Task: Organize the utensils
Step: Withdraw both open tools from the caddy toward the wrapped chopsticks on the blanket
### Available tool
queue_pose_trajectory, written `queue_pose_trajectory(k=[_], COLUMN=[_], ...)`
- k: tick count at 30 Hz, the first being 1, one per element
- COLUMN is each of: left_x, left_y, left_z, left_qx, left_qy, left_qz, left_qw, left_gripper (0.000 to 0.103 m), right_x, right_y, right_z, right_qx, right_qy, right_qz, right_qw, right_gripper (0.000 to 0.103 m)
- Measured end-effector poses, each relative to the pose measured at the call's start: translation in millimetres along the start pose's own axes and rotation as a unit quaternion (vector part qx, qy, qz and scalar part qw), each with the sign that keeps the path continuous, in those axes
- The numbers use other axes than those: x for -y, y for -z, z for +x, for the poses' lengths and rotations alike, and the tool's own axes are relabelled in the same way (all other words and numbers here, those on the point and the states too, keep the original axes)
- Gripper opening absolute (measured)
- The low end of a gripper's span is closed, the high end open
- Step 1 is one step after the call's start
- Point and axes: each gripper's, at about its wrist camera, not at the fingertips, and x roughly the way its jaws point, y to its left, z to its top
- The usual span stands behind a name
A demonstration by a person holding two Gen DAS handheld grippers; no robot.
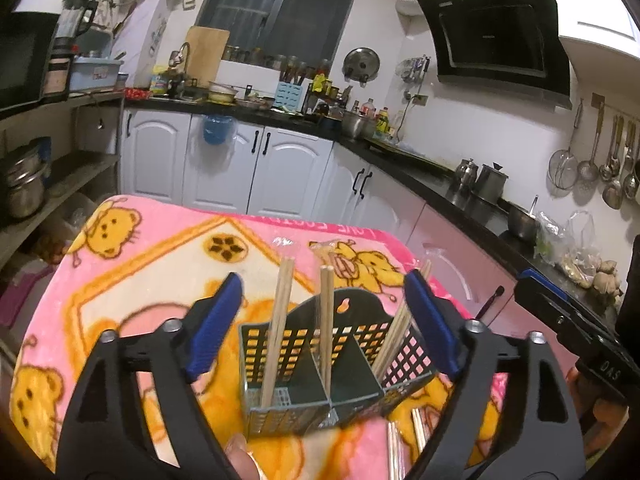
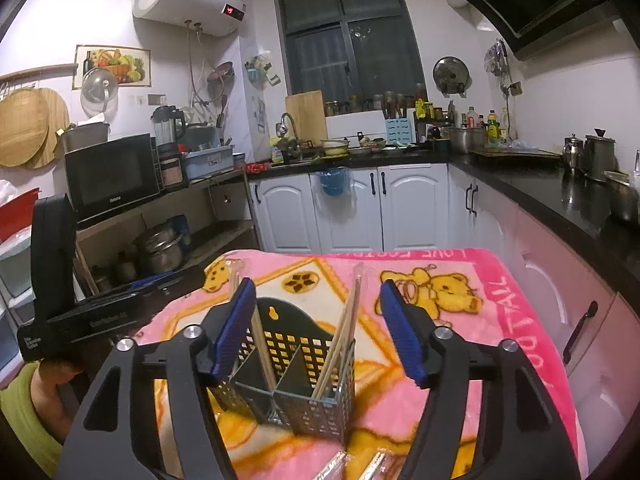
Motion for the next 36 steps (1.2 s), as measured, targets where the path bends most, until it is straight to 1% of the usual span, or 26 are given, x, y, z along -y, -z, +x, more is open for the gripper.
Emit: queue_pose_trajectory(k=[2, 4, 13, 20, 24, 36], left_x=[-1, -2, -8, -12, -12, -18], left_y=[1, 4, 18, 35, 45, 58], left_z=[-3, -8, -24, -34, -38, -52], left_qx=[-0.002, 0.0, -0.005, -0.01, -0.016, -0.018], left_qy=[0.0, -0.004, -0.013, -0.02, -0.024, -0.03], left_qz=[-0.002, -0.004, -0.013, -0.024, -0.027, -0.035], left_qw=[1.0, 1.0, 0.9998, 0.9995, 0.9992, 0.9988], left_gripper=[0.089, 0.092, 0.092, 0.092, 0.092, 0.092], right_x=[1, 1, 1, -3, -8, -20], right_y=[4, 6, 15, 19, 25, 43], right_z=[-4, -8, -18, -27, -33, -45], right_qx=[-0.001, 0.001, -0.002, -0.001, -0.005, -0.023], right_qy=[0.001, 0.007, 0.001, -0.001, 0.0, 0.003], right_qz=[-0.002, -0.002, 0.002, -0.001, -0.005, -0.016], right_qw=[1.0, 1.0, 1.0, 1.0, 1.0, 1.0], right_gripper=[0.074, 0.079, 0.081, 0.081, 0.081, 0.082])
